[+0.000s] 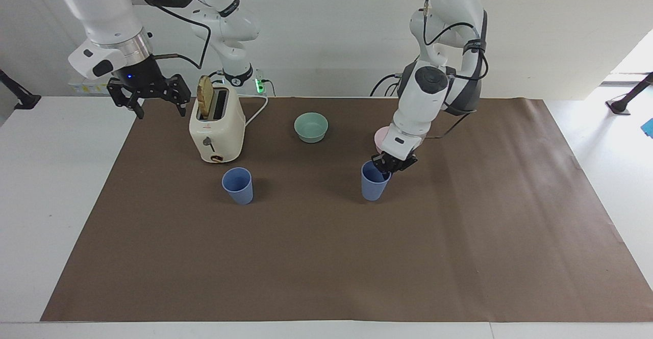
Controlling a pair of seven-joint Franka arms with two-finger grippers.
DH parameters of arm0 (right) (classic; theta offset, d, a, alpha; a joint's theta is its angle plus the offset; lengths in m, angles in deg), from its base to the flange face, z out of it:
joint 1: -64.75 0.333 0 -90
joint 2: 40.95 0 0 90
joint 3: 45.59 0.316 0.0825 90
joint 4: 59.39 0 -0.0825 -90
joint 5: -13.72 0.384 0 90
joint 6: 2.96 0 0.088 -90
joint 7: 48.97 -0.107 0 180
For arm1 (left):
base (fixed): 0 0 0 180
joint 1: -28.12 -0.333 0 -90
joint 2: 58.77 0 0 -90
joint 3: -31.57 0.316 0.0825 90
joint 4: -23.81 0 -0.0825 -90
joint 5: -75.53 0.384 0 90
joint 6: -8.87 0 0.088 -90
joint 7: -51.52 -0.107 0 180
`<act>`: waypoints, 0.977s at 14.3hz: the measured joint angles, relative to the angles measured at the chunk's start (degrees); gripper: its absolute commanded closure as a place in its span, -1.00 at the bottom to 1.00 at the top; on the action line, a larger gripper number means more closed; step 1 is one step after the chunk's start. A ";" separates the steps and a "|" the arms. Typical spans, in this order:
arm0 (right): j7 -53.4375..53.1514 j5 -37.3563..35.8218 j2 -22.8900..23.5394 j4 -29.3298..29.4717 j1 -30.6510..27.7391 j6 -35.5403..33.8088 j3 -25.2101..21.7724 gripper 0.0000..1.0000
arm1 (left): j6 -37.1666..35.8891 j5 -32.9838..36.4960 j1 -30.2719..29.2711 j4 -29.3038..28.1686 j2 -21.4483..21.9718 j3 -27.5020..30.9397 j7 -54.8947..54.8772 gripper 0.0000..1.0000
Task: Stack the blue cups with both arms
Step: 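Carry the blue cup with the left gripper toward the table center, then release the cup with the left gripper while the right gripper reaches the other cup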
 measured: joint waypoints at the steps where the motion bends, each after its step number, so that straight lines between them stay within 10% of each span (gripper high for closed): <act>1: 0.00 0.00 0.00 0.00 -0.01 0.00 0.00 -1.00 | 0.50 0.00 0.87 0.00 -0.44 -0.02 1.03 1.00; 5: 0.00 0.00 0.00 0.00 -0.04 0.00 -0.03 -1.00 | 0.72 0.00 2.52 -0.04 -0.83 0.00 3.15 0.74; 9: 0.00 0.00 0.00 0.00 -0.04 0.00 -0.10 -1.00 | 0.72 0.02 2.91 -0.34 -1.31 0.04 3.96 -0.94; 14: -0.01 0.04 -0.35 -1.31 -0.04 1.89 -0.10 -1.00 | 0.71 0.09 2.78 0.22 -0.79 1.07 3.72 -1.00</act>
